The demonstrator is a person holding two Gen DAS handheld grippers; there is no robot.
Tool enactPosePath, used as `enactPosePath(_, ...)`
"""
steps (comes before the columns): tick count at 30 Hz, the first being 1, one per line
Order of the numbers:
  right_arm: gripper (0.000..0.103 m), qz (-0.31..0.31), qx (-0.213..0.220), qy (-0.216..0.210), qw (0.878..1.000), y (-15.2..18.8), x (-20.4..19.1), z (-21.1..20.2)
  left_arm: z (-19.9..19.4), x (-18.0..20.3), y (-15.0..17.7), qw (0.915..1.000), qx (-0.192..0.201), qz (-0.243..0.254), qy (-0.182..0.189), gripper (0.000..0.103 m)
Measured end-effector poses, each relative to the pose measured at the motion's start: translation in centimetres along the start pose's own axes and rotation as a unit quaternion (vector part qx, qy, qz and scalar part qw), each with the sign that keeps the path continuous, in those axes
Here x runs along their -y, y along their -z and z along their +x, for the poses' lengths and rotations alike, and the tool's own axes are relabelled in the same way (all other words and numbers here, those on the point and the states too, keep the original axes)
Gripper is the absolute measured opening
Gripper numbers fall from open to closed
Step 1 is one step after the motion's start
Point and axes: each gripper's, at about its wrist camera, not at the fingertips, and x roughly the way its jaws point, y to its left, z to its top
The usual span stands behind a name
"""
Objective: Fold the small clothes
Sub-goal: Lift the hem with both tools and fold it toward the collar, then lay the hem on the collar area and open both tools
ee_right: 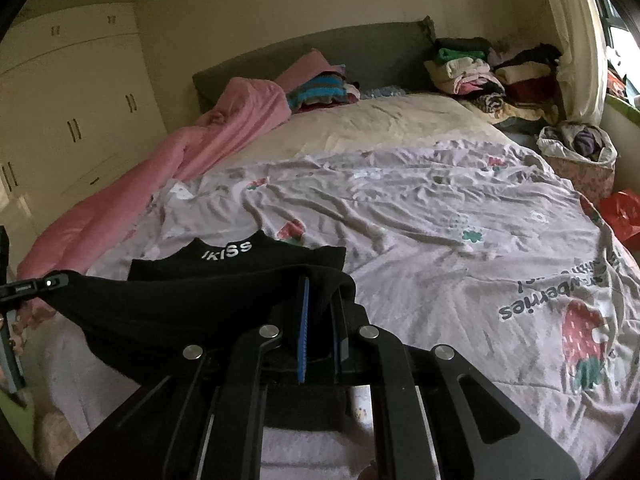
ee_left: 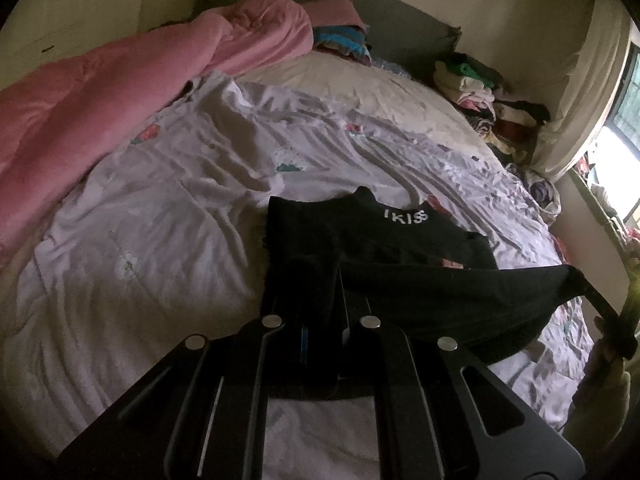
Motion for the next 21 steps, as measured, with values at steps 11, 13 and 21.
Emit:
enactPosePath(11, 0.008, 0.004, -0.023, 0.006, 1.0, -1.1, 0.5, 4.4, 4.0, -1.2, -2.3, 0.9995, -0.019, -0.025, -0.008, 0.002)
enactPosePath(13, 0.008, 0.002, -0.029, 0.006, 1.0, -1.3, 0.6, 5.4, 4.8, -1.5, -2.8, 0.9993, -0.024, -0.027, -0.009, 0.002)
enactPosePath(21, 0.008, 0.002, -0.059, 0.018, 0.998, -2.0, 0.9, 10.1, 8.1, -3.3, -3.9, 0.9973, -0.052, -0.05, -0.015, 0.002)
